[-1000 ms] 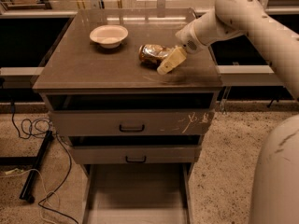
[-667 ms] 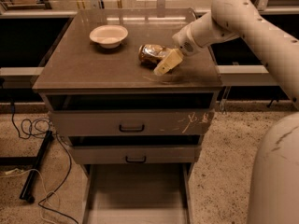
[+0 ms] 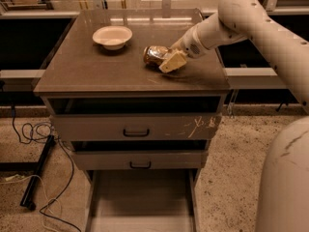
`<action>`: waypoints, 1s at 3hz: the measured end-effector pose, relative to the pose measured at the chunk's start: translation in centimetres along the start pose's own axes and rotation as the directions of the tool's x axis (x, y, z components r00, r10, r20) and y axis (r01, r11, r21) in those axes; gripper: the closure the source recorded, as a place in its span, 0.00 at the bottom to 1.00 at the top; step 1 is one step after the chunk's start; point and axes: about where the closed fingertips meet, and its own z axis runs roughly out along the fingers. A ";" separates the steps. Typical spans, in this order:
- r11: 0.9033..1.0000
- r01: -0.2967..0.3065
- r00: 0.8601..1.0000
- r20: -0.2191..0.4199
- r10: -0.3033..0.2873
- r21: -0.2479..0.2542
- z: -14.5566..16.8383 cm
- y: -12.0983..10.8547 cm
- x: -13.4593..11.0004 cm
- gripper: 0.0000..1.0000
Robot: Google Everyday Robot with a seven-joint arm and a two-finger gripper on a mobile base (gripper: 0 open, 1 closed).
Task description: Place orange can into bottom drawer
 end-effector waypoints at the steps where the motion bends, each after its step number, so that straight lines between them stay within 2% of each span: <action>1: 1.000 0.000 1.000 0.000 0.000 0.000 0.0 0.0 0.0 0.60; 2: 1.000 0.000 1.000 0.000 0.000 0.000 0.0 0.0 0.0 0.85; 3: 1.000 0.000 1.000 0.000 0.000 0.000 0.0 0.0 0.0 1.00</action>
Offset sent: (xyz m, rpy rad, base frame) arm 0.0000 0.0000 0.0000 0.0000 0.0000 0.0000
